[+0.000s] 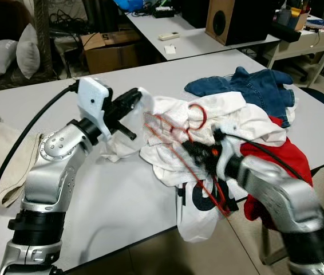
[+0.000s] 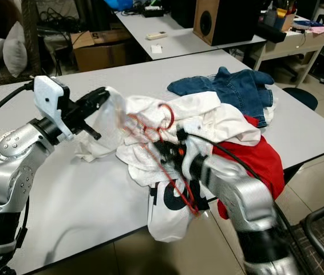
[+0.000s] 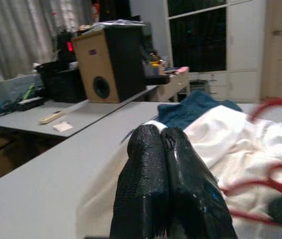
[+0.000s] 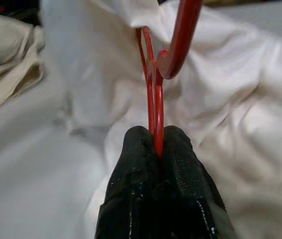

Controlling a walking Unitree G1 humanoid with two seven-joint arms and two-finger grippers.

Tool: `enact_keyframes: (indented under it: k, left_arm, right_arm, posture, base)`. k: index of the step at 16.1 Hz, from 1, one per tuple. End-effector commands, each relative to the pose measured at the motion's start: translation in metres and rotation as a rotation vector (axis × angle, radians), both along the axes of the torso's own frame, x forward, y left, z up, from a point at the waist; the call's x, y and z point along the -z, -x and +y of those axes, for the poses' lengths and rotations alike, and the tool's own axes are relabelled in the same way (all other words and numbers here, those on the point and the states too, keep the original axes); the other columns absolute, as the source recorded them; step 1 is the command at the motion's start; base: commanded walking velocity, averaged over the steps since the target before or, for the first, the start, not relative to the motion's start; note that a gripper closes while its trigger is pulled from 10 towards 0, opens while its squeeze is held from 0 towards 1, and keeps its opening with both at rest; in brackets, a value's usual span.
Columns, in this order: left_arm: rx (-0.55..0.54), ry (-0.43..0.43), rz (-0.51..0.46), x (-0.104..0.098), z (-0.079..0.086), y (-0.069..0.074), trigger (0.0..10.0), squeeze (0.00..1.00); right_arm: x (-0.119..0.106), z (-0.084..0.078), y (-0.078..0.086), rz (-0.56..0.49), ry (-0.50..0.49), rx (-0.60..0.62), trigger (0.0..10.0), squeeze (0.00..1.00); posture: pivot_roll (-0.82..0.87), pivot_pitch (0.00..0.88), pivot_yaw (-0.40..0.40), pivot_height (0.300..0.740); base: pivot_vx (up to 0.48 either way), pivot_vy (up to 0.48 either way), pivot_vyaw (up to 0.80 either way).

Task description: Hang hanger

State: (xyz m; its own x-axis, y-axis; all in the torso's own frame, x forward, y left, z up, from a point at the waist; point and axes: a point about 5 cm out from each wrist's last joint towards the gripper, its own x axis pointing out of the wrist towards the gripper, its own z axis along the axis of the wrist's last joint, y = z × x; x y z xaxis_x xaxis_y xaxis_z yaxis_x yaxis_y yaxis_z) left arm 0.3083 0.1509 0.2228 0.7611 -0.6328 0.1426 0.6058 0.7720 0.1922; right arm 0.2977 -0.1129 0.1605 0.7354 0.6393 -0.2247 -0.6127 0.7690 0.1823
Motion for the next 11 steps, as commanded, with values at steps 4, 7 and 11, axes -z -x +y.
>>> enact_keyframes:
  k: [4, 7, 11]
  left_arm:
    - [0.054, 0.020, 0.004, -0.003, -0.007, 0.008, 0.0, 0.00]
    - [0.026, 0.041, -0.021, -0.010, -0.003, 0.005, 0.0, 0.00]
    - [0.004, -0.049, 0.021, 0.002, 0.003, 0.003, 0.0, 0.00]
  right_arm:
    - [-0.010, -0.006, -0.021, 0.017, -0.201, 0.285, 10.0, 0.00]
    - [-0.001, -0.020, -0.027, 0.184, -0.442, 0.477, 10.0, 0.00]
    - [-0.009, -0.038, -0.033, 0.276, -0.756, 0.549, 10.0, 0.00]
  posture:
    - [-0.04, 0.005, 0.004, 0.740]
    - [-0.04, 0.005, 0.005, 0.740]
    - [-0.04, 0.004, 0.012, 0.740]
  base:
    - [0.000, 0.000, 0.00]
    - [0.000, 0.000, 0.00]
    - [0.000, 0.000, 0.00]
